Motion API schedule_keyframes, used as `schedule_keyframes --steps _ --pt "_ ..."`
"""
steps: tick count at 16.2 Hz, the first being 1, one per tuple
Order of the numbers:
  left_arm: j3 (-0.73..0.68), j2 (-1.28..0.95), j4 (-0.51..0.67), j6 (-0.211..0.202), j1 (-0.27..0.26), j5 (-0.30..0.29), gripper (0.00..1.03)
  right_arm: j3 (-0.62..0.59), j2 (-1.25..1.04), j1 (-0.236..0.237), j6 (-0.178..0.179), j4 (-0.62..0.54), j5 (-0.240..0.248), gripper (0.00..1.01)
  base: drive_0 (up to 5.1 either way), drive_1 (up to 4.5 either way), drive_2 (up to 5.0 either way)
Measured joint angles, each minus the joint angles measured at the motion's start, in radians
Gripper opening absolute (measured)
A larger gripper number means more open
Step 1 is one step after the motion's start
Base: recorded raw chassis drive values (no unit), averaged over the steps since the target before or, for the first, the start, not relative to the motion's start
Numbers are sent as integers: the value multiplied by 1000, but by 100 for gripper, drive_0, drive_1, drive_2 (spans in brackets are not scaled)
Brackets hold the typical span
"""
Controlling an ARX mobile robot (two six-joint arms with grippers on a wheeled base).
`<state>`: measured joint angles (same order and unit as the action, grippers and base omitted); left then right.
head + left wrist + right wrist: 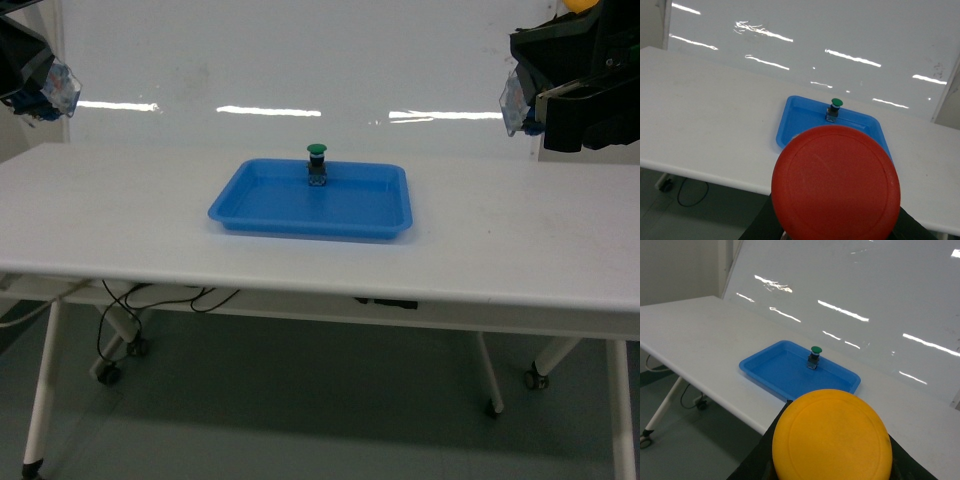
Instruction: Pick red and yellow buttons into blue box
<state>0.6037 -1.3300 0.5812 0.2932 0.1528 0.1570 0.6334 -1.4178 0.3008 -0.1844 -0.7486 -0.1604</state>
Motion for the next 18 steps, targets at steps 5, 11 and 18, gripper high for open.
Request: schedule_keyframes --steps 5,11,18 --pt "0 0 -1 7 1 0 24 0 0 0 0 7 -1 29 434 -253 -183" --pt "0 0 0 13 1 0 24 0 0 0 0 6 -1 29 425 -208 -208" --pt "0 0 -2 13 1 0 24 0 0 0 0 5 -1 29 443 -203 -203"
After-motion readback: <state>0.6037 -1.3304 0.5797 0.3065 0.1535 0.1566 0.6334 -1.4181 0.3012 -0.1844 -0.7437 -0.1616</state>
